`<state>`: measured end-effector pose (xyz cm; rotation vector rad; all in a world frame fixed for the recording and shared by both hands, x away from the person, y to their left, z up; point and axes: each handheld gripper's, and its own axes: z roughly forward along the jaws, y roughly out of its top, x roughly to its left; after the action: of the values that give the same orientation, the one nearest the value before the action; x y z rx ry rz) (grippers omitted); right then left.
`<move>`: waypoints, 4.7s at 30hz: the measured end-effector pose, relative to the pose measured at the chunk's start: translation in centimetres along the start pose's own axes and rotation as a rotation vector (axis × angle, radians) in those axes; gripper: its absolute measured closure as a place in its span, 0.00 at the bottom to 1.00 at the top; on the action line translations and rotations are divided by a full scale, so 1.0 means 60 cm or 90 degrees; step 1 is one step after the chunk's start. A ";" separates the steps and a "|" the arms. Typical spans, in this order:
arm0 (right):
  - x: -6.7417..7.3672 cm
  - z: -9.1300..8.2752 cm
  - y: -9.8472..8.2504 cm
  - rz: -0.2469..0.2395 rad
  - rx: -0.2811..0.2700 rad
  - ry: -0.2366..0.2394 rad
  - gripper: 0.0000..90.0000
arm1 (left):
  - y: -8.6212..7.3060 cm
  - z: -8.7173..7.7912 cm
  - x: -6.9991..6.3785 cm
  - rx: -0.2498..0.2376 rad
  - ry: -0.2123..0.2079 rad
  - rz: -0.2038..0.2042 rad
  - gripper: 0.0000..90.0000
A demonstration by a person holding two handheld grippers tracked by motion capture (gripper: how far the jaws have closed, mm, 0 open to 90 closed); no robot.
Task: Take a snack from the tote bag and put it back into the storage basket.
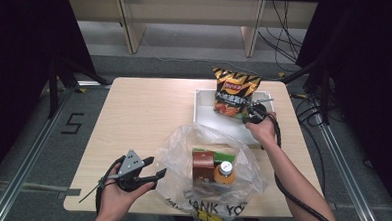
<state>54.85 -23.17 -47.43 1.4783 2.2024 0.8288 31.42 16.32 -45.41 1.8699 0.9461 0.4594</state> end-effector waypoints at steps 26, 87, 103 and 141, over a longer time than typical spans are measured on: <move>-0.012 -0.008 0.011 -0.005 -0.028 -0.027 0.91 | 0.000 -0.002 0.001 0.000 -0.001 0.007 0.44; 0.099 -0.256 -0.025 -0.187 -0.121 0.217 0.64 | 0.002 0.003 -0.007 0.004 -0.003 0.011 0.44; 0.111 -0.272 -0.031 -0.242 -0.096 0.274 0.70 | 0.003 0.005 -0.011 0.003 -0.007 0.009 0.44; 0.167 -0.261 -0.052 -0.276 -0.046 0.355 0.68 | 0.004 -0.001 -0.013 0.000 -0.004 0.016 0.44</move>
<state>39.53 -18.99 -37.25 0.7335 2.7034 1.2492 31.00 15.71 -45.10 1.8838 0.9197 0.4678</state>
